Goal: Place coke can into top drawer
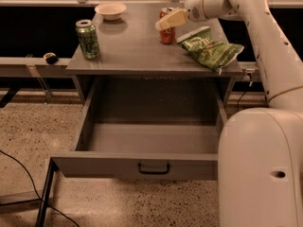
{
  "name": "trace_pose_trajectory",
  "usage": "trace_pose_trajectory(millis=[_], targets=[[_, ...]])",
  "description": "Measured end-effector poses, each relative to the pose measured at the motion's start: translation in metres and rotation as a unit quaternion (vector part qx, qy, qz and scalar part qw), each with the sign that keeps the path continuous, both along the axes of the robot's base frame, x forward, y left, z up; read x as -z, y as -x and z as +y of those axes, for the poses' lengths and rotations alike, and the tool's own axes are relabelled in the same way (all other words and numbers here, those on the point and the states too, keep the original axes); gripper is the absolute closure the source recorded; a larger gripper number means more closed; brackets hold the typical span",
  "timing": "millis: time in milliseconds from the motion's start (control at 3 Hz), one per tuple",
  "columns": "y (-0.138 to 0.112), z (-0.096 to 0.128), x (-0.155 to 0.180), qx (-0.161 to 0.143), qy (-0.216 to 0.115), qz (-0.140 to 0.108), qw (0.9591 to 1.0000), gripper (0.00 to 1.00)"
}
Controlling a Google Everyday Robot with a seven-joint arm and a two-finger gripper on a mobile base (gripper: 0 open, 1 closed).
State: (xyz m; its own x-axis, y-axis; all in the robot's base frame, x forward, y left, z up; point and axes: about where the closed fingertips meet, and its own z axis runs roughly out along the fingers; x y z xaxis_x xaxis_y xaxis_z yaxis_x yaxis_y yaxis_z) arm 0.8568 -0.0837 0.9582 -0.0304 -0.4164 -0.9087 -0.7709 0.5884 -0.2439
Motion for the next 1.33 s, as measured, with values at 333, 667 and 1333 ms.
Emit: trace_pose_trajectory(millis=[333,667,1333], targets=[[-0.015,-0.001,0.003,0.027,-0.017,-0.008,0.9995,0.0],[-0.037,-0.007,0.009,0.065,-0.04,-0.025,0.9967,0.0],[-0.054,-0.014,0.021,0.093,-0.062,-0.027,0.9934,0.19]])
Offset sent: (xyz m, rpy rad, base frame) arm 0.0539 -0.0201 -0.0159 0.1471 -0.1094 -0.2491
